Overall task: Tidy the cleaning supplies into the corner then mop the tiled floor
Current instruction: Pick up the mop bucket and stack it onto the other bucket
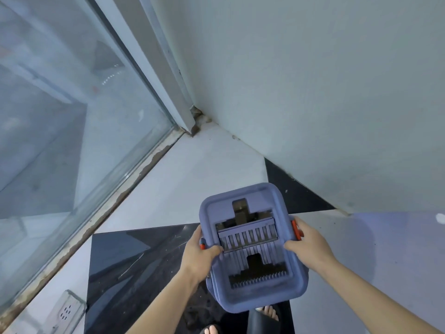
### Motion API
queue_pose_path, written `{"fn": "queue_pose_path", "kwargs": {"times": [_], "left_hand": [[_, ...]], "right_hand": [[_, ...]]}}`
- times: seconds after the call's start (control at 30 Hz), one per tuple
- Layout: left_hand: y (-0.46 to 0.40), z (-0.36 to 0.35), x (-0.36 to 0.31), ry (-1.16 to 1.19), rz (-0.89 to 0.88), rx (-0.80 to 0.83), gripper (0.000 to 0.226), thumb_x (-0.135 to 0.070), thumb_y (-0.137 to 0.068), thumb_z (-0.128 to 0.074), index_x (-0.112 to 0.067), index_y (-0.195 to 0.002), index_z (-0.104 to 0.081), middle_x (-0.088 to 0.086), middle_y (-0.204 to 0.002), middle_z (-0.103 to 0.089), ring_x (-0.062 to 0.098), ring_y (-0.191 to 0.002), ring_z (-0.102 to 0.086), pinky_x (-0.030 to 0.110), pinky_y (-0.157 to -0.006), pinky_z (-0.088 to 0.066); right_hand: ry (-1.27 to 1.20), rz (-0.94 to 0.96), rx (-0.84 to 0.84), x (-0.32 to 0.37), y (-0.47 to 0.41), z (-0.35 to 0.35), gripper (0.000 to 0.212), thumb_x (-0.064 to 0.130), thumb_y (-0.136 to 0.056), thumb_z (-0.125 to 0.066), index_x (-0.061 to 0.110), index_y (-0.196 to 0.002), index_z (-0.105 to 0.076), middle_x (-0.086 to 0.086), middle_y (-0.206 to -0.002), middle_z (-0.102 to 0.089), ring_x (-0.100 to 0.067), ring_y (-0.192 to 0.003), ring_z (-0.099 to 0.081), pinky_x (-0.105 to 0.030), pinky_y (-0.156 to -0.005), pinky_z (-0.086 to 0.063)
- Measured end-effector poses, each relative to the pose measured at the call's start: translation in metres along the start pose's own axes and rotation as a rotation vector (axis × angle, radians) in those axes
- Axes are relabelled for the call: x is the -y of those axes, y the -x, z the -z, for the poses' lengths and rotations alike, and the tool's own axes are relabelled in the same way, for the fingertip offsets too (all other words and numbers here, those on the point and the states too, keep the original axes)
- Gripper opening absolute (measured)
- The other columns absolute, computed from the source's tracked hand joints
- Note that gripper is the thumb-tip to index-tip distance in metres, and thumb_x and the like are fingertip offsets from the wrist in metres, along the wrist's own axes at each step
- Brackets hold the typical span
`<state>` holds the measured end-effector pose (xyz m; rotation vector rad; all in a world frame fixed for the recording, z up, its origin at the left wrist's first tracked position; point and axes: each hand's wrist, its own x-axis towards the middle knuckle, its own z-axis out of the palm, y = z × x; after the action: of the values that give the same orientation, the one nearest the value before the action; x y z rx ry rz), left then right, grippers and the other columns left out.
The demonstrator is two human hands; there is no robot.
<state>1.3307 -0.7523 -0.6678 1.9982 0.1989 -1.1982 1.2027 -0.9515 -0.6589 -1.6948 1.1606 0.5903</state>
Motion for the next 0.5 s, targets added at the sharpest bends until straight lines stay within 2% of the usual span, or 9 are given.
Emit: {"fn": "queue_pose_path", "kwargs": {"times": [0.07, 0.17, 0.23, 0.27, 0.33, 0.4, 0.5], "left_hand": [[-0.003, 0.006, -0.016, -0.012, -0.024, 0.001, 0.053, 0.003, -0.085, -0.061, -0.024, -0.13, -0.05, 0.003, -0.09, -0.068, 0.017, -0.07, -0.065, 0.018, -0.05, -0.049], [-0.009, 0.017, -0.046, -0.024, -0.06, 0.005, 0.056, 0.002, -0.086, -0.062, -0.024, -0.134, -0.048, 0.002, -0.091, -0.068, 0.018, -0.079, -0.066, 0.018, -0.055, -0.053], [-0.014, 0.027, -0.068, -0.02, -0.082, 0.004, 0.054, 0.0, -0.087, -0.063, -0.025, -0.132, -0.047, 0.004, -0.09, -0.068, 0.018, -0.075, -0.066, 0.017, -0.051, -0.052], [-0.017, 0.032, -0.079, -0.017, -0.091, -0.01, 0.056, -0.004, -0.088, -0.064, -0.027, -0.135, -0.045, 0.005, -0.093, -0.068, 0.017, -0.076, -0.066, 0.018, -0.051, -0.053], [-0.027, 0.04, -0.101, -0.049, -0.11, -0.072, 0.062, -0.021, -0.089, -0.065, -0.024, -0.144, -0.036, 0.011, -0.111, -0.066, 0.022, -0.088, -0.066, 0.027, -0.065, -0.057], [-0.041, 0.051, -0.118, -0.159, -0.126, -0.162, 0.067, -0.04, -0.09, -0.061, -0.02, -0.145, -0.029, 0.014, -0.129, -0.056, 0.026, -0.098, -0.061, 0.034, -0.074, -0.054], [-0.069, 0.069, -0.145, -0.233, -0.177, -0.185, 0.058, -0.048, -0.09, -0.056, -0.017, -0.134, -0.036, 0.012, -0.127, -0.056, 0.023, -0.092, -0.058, 0.028, -0.064, -0.048]], "right_hand": [[-0.035, -0.001, -0.012, 0.009, 0.002, 0.006, 0.056, 0.01, -0.087, -0.062, 0.025, -0.136, -0.041, 0.0, -0.106, -0.059, -0.018, -0.092, -0.059, -0.028, -0.076, -0.05], [-0.074, 0.006, -0.026, 0.027, 0.005, 0.018, 0.053, 0.01, -0.086, -0.061, 0.027, -0.133, -0.043, -0.002, -0.105, -0.062, -0.018, -0.091, -0.061, -0.029, -0.076, -0.051], [-0.103, 0.016, -0.052, 0.042, 0.005, 0.023, 0.052, 0.011, -0.086, -0.061, 0.027, -0.133, -0.044, -0.001, -0.105, -0.063, -0.017, -0.09, -0.061, -0.03, -0.077, -0.052], [-0.121, 0.021, -0.064, 0.05, 0.004, 0.024, 0.052, 0.012, -0.086, -0.062, 0.027, -0.133, -0.045, -0.001, -0.105, -0.063, -0.018, -0.091, -0.062, -0.033, -0.079, -0.054], [-0.158, 0.027, -0.094, 0.067, 0.0, 0.025, 0.053, 0.015, -0.085, -0.063, 0.025, -0.134, -0.045, -0.002, -0.107, -0.062, -0.019, -0.094, -0.062, -0.037, -0.084, -0.054], [-0.2, 0.031, -0.125, 0.085, -0.006, 0.02, 0.053, 0.016, -0.086, -0.063, 0.025, -0.135, -0.043, -0.002, -0.108, -0.062, -0.019, -0.096, -0.061, -0.037, -0.085, -0.054], [-0.266, 0.026, -0.196, 0.108, -0.022, 0.007, 0.051, 0.017, -0.087, -0.063, 0.025, -0.133, -0.045, -0.001, -0.106, -0.063, -0.019, -0.095, -0.063, -0.037, -0.084, -0.054]]}}
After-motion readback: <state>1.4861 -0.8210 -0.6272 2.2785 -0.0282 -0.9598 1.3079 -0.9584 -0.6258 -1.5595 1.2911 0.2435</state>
